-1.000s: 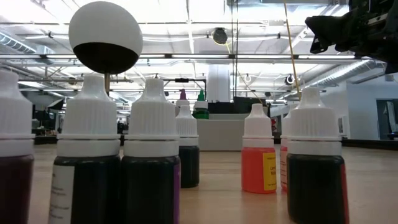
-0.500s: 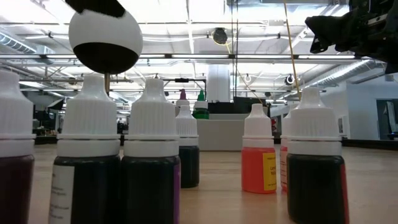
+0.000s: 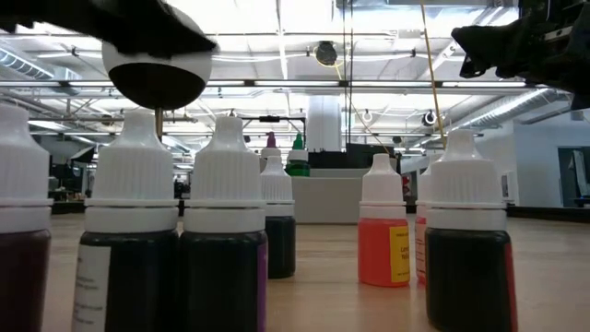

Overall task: Pick & Place food coloring
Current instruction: Put the top right small yellow food coloring bottle into the gray bin

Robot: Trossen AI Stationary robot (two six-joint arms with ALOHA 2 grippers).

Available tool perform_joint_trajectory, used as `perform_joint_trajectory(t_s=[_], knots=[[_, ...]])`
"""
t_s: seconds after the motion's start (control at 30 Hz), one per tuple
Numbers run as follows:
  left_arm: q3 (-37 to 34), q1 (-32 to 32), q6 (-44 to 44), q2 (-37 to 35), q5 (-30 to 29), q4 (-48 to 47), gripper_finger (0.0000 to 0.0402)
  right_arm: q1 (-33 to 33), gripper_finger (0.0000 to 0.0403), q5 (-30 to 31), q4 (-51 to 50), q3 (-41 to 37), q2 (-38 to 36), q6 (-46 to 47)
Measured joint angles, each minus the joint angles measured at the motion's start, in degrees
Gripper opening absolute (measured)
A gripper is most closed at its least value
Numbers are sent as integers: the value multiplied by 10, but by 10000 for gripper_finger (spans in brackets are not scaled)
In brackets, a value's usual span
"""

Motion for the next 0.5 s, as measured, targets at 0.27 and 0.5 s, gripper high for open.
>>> perform_joint_trajectory(t_s=[0.27,0.5], knots=[[-93,-2,-5,-211,38,25,4,0,0,0,-23,0,2,4],[-190,-15,-100,-191,18,140,2,0,0,0,-27,0,16,27]])
